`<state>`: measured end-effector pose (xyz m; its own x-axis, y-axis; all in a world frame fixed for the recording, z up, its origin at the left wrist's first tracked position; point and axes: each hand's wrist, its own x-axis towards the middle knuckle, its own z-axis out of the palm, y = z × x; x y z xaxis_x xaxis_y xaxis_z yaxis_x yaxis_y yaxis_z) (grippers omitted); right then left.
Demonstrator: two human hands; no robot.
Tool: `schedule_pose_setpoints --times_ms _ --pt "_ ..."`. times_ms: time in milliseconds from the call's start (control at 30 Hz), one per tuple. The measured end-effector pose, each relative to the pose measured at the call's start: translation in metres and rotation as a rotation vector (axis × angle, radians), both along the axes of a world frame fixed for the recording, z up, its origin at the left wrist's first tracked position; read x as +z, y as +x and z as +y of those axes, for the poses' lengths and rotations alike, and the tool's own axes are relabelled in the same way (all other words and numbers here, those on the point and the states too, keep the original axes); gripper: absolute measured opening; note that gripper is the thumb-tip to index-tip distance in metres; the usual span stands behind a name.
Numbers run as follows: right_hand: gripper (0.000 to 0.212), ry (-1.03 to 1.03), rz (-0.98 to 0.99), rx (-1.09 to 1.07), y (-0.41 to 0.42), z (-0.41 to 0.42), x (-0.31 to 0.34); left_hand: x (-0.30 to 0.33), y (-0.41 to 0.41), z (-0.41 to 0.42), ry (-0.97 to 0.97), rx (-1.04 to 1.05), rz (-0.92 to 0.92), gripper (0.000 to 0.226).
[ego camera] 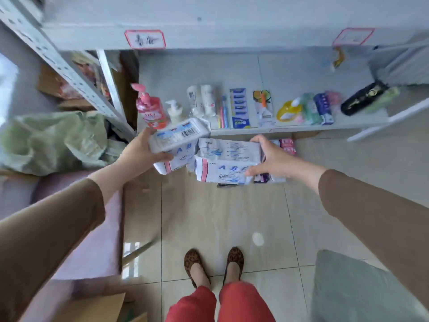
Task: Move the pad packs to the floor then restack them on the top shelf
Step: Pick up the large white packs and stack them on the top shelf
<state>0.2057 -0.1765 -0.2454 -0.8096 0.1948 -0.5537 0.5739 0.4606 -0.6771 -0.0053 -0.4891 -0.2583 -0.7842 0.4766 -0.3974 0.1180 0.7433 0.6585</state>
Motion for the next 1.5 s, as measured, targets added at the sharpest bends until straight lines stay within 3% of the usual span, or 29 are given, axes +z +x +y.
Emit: schedule_pose_setpoints --times_ms 100,267,500,833,1033,1500 --pt "0.072 0.055 0.113 0.019 -0.009 0.013 0.088 0.087 -0.01 0.005 0.047 0.01 0.082 0.073" --pt "0.069 0.107 0.254 0.027 -0.03 0.042 0.196 0.195 -0.044 0.031 0.113 -0.009 0.178 0.09" --pt "0.065 0.109 0.433 -0.011 -0.092 0.109 0.256 0.266 -0.118 0.111 0.209 -0.032 0.367 0.079" --pt "0.069 0.098 0.448 0.034 -0.214 0.191 0.256 0.269 -0.246 0.212 0.204 0.028 0.379 0.077" --pt "0.067 0.102 0.479 0.026 -0.289 0.203 0.243 0.263 -0.336 0.251 0.077 0.039 0.447 0.085" --pt "0.066 0.102 0.45 -0.134 -0.425 0.201 0.213 0.223 -0.52 0.349 0.066 -0.194 0.459 0.077"
